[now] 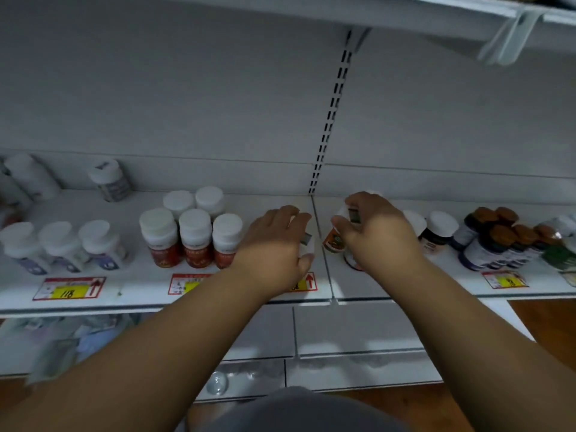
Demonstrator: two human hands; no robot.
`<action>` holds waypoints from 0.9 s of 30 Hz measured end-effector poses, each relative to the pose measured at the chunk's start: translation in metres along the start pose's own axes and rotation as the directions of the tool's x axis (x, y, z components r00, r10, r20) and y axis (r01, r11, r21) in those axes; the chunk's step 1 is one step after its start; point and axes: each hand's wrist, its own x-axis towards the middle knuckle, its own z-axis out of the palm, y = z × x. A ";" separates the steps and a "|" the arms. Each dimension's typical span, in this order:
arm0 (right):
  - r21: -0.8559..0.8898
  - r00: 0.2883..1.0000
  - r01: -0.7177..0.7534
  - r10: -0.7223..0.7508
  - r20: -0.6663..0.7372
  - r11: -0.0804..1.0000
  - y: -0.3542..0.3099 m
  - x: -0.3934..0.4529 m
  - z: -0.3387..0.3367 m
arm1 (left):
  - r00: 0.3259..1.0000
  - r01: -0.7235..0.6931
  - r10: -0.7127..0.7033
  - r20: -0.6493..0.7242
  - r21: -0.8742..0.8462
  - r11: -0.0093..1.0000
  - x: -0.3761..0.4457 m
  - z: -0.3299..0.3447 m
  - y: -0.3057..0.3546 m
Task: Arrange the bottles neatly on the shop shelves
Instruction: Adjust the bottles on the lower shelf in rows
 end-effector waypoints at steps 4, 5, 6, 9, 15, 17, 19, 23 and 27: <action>-0.029 0.987 0.020 -0.015 0.160 0.999 0.012 -0.008 0.031 | 0.991 -0.002 -0.016 0.132 0.132 0.991 0.007 0.018 -0.002; -0.024 0.981 0.039 -0.033 0.191 0.999 0.013 -0.008 0.039 | 0.985 -0.006 -0.023 0.168 0.170 0.985 0.008 0.021 -0.003; -0.015 0.975 0.047 -0.043 0.218 0.999 0.014 -0.009 0.045 | 0.981 -0.012 -0.027 0.192 0.201 0.980 0.008 0.024 -0.004; 0.030 0.954 0.033 -0.041 0.298 0.999 0.017 -0.006 0.054 | 0.974 -0.016 -0.043 0.223 0.255 0.967 0.008 0.028 -0.005; 0.058 0.921 0.027 -0.047 0.388 0.998 0.022 -0.002 0.052 | 0.968 0.007 -0.070 0.240 0.255 0.967 0.012 0.027 -0.007; 0.064 0.926 0.043 -0.064 0.372 0.997 0.021 -0.005 0.052 | 0.971 0.015 -0.072 0.228 0.242 0.970 0.010 0.027 -0.006; 0.037 0.935 0.058 -0.067 0.347 0.998 0.017 -0.007 0.050 | 0.975 0.012 -0.056 0.214 0.204 0.979 0.008 0.022 -0.004; -0.042 0.980 0.088 -0.079 0.182 0.995 -0.001 0.003 0.033 | 0.999 0.006 -0.008 0.039 0.067 0.998 0.003 0.001 0.000; 0.072 0.977 0.163 -0.171 0.130 0.984 -0.037 0.030 0.022 | 0.986 0.041 -0.042 -0.162 -0.008 0.999 -0.004 -0.043 -0.018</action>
